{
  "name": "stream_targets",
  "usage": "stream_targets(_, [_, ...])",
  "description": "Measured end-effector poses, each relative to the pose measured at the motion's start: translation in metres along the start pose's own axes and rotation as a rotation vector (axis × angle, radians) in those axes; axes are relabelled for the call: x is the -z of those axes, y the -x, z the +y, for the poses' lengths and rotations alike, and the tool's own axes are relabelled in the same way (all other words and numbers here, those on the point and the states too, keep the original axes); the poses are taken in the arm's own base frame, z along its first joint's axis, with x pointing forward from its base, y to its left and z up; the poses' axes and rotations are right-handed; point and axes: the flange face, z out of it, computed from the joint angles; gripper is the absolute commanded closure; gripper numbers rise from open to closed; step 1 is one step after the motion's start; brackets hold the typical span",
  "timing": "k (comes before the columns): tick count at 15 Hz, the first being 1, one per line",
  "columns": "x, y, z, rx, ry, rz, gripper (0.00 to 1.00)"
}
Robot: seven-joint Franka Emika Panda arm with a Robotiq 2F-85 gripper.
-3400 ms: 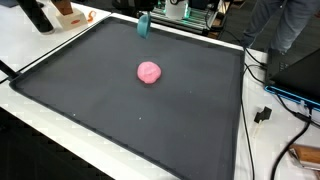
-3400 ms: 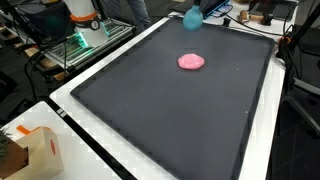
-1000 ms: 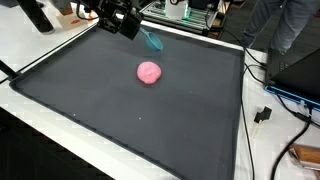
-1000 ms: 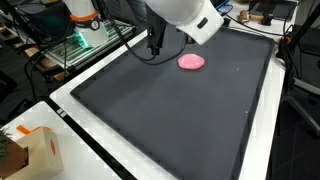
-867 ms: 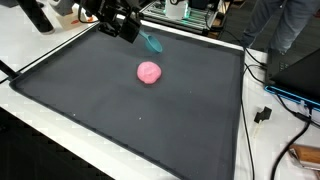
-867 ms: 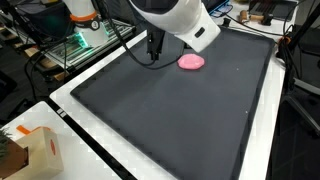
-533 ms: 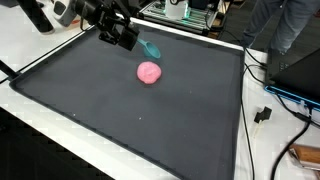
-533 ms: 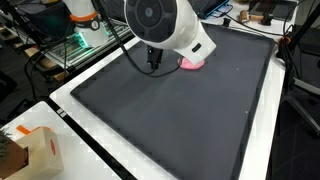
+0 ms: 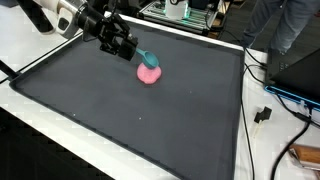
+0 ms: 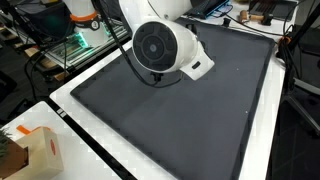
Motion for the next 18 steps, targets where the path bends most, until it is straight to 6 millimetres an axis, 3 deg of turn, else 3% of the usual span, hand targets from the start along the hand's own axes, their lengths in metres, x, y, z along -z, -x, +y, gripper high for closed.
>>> stream_targets(3, [-0.004, -0.001, 0.011, 0.017, 0.01, 0.005, 0.75])
stream_targets(18, [-0.006, -0.001, 0.027, 0.01, 0.062, 0.019, 0.75])
